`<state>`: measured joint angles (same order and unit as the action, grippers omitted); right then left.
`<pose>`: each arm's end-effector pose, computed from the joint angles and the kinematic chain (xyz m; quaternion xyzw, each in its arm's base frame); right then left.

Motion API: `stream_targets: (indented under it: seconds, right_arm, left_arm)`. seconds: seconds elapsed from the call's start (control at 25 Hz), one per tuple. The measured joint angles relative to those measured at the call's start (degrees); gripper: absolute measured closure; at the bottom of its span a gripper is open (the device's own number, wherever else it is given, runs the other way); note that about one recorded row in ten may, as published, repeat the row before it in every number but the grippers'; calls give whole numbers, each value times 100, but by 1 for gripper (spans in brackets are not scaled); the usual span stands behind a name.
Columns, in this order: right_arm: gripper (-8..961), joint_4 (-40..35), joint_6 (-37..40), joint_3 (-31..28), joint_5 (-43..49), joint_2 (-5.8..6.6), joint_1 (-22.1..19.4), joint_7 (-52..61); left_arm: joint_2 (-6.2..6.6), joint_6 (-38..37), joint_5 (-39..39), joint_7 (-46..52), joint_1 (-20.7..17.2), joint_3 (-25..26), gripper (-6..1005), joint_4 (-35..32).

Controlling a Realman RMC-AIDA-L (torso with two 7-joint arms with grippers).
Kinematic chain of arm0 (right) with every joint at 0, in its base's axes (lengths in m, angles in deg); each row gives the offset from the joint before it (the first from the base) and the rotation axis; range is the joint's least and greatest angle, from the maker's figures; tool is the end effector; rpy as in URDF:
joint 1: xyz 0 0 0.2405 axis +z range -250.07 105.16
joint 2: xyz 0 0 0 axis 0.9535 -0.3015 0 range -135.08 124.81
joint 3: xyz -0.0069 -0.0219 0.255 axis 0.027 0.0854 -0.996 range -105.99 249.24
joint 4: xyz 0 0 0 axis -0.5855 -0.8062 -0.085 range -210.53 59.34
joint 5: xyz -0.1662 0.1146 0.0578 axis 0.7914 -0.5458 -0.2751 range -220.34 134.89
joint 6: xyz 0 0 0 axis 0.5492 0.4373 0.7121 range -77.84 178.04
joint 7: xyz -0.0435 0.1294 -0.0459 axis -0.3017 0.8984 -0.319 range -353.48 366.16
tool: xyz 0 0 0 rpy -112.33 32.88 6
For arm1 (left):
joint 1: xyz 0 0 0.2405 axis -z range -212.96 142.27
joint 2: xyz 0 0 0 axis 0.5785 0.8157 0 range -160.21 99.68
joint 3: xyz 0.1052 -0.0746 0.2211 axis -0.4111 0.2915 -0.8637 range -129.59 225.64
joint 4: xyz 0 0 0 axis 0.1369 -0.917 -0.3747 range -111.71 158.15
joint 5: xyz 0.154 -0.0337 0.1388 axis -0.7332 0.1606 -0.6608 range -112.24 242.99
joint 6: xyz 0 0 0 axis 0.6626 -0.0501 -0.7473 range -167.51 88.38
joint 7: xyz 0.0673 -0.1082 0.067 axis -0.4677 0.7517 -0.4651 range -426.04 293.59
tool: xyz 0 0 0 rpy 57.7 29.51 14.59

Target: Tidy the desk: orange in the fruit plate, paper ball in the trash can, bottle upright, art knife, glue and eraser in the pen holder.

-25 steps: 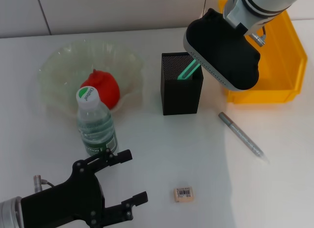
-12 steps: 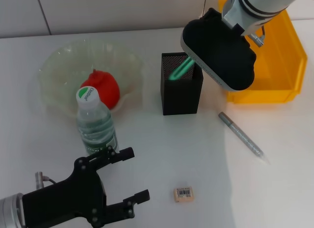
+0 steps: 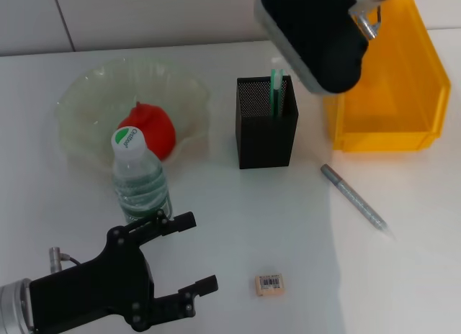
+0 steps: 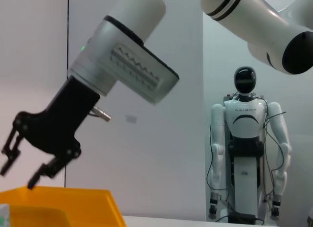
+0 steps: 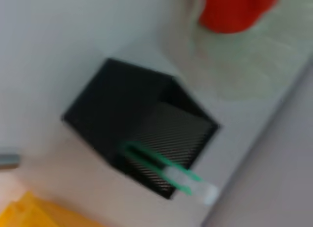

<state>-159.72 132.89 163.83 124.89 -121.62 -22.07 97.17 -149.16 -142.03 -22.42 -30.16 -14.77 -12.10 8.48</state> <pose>0.0650 0.4097 0.0193 -0.8143 -0.3878 -0.3876 0.1907 -0.2668 0.2219 -0.0507 -0.9057 -0.0383 -0.4081 0.1083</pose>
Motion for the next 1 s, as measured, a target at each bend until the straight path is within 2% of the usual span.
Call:
stream_targets:
  seconds: [0.16, 0.28, 0.4, 0.44, 0.48, 0.64, 0.84, 0.92, 1.0]
  right_arm:
    - [536, -656, 141, -1123, -52, -270, 57, 237]
    - [537, -1249, 171, -1866, -444, -276, -9, 898]
    - [530, -1928, 228, -2850, -1560, -262, -383, 1439]
    - [523, -2332, 209, -3311, -2404, -265, -819, 1685]
    - [515, -2332, 209, -3311, -2404, -265, -819, 1685]
    - [487, -2609, 28, -3782, -4192, -258, -1999, 1937]
    - [450, -1978, -70, -3999, -6305, -282, -3494, 1660]
    - [436, -1614, -42, -3988, -6838, -299, -3975, 1385]
    - [346, -1199, 92, -3941, -7182, -315, -4389, 1035]
  left_arm:
    - [19, -15, 0, -1, 0, -1, 201, -3]
    - [32, -27, 0, -1, -20, -1, 201, -6]
    - [32, -27, 0, -1, -20, -1, 201, -6]
    - [44, -63, 0, -2, -89, 52, 201, -65]
    - [44, -105, 4, -3, -108, 125, 201, -87]
    - [43, -255, 15, -1, -126, 276, 201, -177]
    - [76, -451, 18, 130, -88, 328, 201, -332]
    - [80, -467, 18, 158, -87, 328, 201, -375]
    - [80, -467, 18, 158, -87, 328, 201, -375]
